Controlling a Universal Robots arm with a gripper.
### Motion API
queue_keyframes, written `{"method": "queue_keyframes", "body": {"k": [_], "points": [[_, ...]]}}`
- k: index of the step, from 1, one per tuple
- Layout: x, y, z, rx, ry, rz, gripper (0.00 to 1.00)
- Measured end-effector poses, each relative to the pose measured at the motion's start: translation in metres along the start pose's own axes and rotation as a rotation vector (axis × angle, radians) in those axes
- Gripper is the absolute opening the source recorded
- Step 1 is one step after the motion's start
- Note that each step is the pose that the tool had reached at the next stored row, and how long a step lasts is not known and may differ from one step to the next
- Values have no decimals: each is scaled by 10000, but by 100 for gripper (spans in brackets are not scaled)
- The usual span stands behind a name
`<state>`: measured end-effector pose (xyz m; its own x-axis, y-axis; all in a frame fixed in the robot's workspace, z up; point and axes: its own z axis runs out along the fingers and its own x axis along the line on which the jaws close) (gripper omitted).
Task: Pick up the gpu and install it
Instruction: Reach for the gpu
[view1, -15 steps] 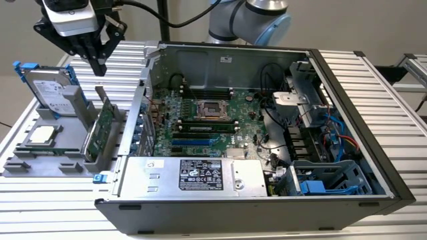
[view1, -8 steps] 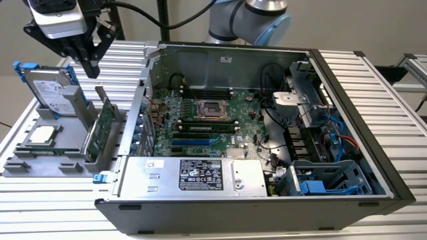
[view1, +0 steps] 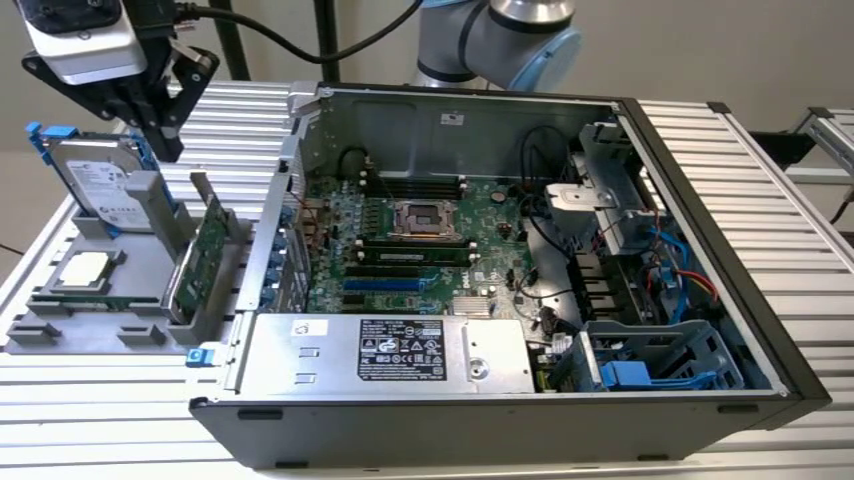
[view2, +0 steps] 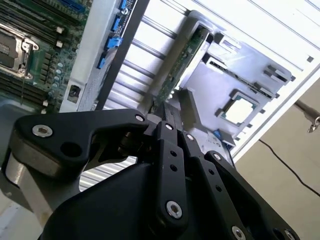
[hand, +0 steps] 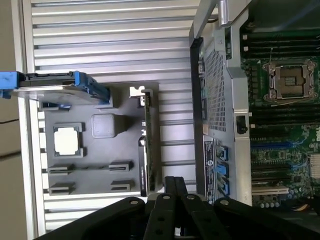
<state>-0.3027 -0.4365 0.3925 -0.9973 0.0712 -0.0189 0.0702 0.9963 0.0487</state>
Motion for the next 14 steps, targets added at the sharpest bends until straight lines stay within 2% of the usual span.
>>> {"method": "queue_keyframes", "body": {"k": [7, 14], "points": [[93, -38, -2, -2, 2, -60, 0], [177, -49, -2, -11, 26, -551, 0]]}}
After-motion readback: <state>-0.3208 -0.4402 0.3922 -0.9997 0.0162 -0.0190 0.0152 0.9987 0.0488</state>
